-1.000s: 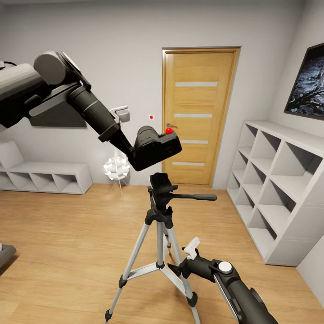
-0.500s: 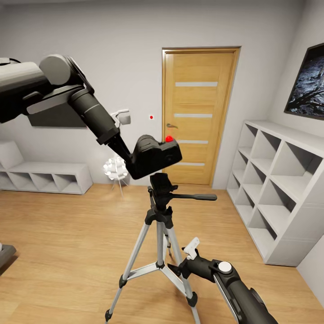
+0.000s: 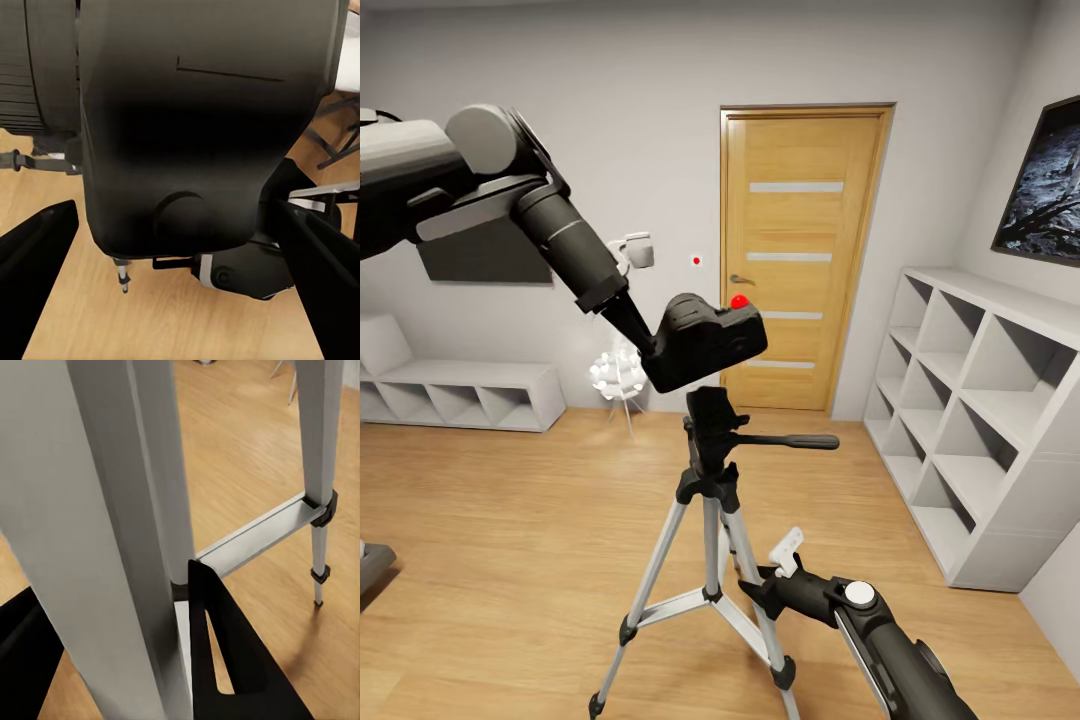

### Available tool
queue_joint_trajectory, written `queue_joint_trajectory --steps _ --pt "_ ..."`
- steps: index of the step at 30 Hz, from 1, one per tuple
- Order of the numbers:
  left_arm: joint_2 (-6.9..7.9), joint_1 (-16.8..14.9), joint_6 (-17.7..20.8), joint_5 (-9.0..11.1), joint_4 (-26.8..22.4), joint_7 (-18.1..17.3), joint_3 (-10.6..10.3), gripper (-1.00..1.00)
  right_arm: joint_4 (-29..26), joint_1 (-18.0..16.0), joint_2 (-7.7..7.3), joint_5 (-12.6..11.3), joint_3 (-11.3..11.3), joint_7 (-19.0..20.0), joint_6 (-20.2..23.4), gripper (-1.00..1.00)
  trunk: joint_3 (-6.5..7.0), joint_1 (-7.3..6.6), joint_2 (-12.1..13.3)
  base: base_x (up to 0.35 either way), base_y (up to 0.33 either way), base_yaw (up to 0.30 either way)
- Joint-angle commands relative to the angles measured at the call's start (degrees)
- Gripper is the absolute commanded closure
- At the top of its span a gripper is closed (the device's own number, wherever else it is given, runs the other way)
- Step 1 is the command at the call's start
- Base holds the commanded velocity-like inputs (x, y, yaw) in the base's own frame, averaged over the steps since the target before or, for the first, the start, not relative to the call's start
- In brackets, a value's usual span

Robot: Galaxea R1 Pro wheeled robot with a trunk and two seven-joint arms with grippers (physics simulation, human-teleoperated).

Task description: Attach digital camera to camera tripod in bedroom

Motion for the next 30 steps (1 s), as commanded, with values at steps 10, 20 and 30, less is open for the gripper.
queue_joint_trajectory --steps 10,20,30 --pt "-3.1 -0.8 0.6 -0.03 2.87 -0.14 -2.51 1.0 -0.11 -0.06 -0.02 0.64 0.07 0.07 0.31 1.0 -0.14 0.04 -0.14 0.0 0.0 0.0" --pt "-5.03 -5.29 0.6 2.75 0.35 -0.22 -10.13 1.0 -0.11 -0.06 -0.02 1.01 0.09 -2.05 0.31 1.0 -0.14 0.04 -0.14 0.0 0.0 0.0" --pt "-5.23 -8.57 0.6 6.84 -1.81 -0.18 -14.75 1.0 -0.11 -0.06 -0.02 1.04 0.11 -2.37 0.31 1.0 -0.14 0.04 -0.14 0.0 0.0 0.0"
